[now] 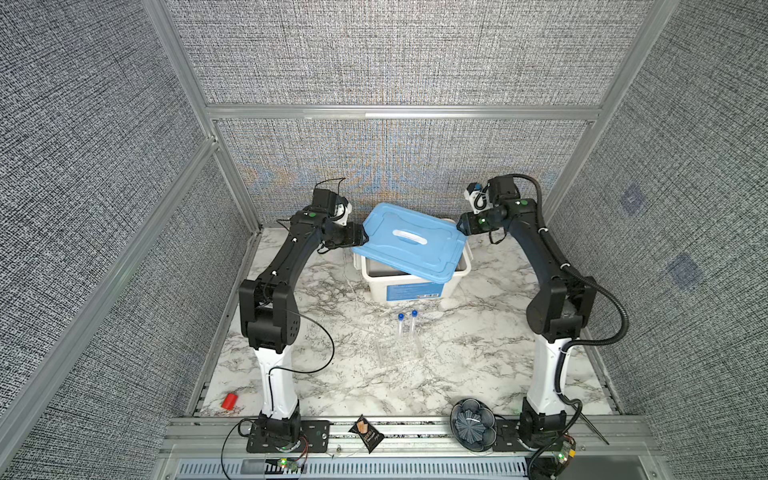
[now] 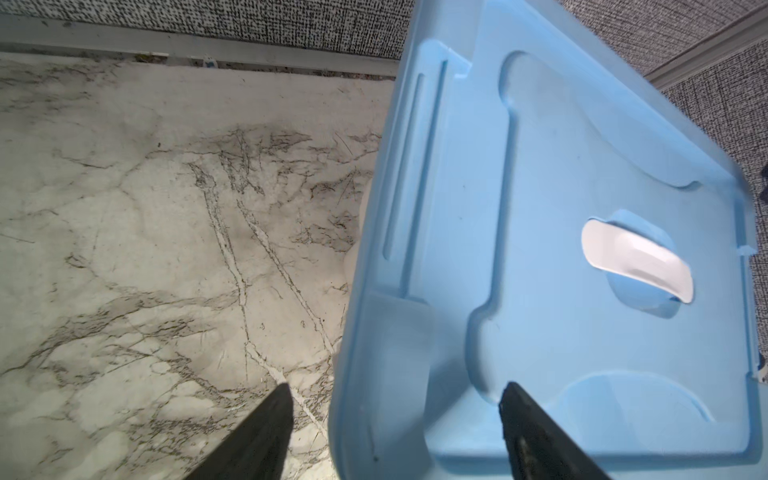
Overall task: Organize the chemistry lab equipment
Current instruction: 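Press the blue lid down onto the bin rim with both grippers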
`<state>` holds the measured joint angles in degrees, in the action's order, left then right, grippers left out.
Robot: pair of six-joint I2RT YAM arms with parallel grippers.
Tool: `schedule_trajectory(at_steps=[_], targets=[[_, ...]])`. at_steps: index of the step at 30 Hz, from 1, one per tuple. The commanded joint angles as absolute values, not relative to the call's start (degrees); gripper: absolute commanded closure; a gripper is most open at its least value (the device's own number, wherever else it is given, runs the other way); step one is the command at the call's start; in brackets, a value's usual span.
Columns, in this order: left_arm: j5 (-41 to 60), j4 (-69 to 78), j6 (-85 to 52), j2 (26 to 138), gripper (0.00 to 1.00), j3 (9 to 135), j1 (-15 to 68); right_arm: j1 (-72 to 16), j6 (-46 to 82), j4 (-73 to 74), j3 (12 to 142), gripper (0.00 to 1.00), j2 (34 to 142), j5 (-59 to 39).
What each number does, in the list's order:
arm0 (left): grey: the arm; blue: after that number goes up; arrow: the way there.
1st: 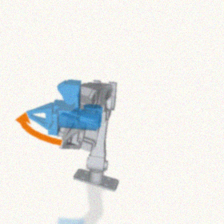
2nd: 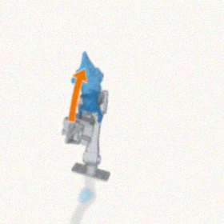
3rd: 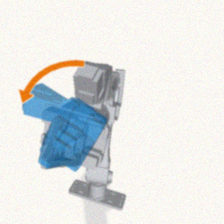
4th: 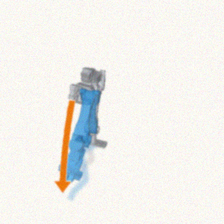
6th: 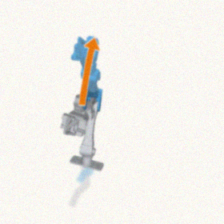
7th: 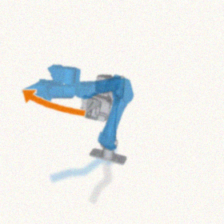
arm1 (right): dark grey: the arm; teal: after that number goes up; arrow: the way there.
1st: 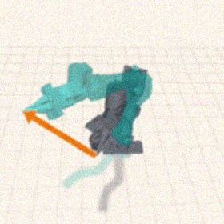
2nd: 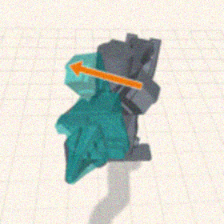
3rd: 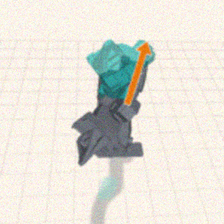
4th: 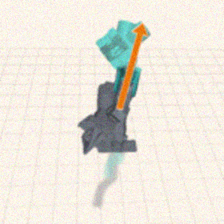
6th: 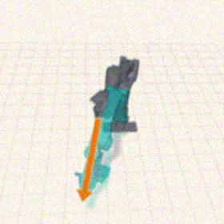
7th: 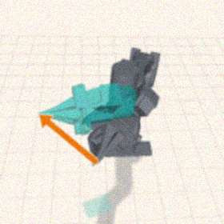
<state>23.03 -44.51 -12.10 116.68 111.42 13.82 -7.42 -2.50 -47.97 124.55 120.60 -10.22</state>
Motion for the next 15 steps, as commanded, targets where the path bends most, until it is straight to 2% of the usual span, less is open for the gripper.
schedule_trajectory(at_steps=[1,11,15], targets=[[24.96,-47.21,-8.88,116.71,0.24,112.23,14.37,-7.39,9.01,-51.64,125.04,0.41,119.37,-6.11],[25.62,-47.28,-8.68,117.77,0.27,111.62,14.61,-8.50,17.93,-52.84,122.20,0.39,120.01,-7.08],[25.73,-47.57,-9.22,117.12,0.29,110.52,14.68,-9.67,17.61,-53.26,123.06,0.45,121.80,-6.00]])
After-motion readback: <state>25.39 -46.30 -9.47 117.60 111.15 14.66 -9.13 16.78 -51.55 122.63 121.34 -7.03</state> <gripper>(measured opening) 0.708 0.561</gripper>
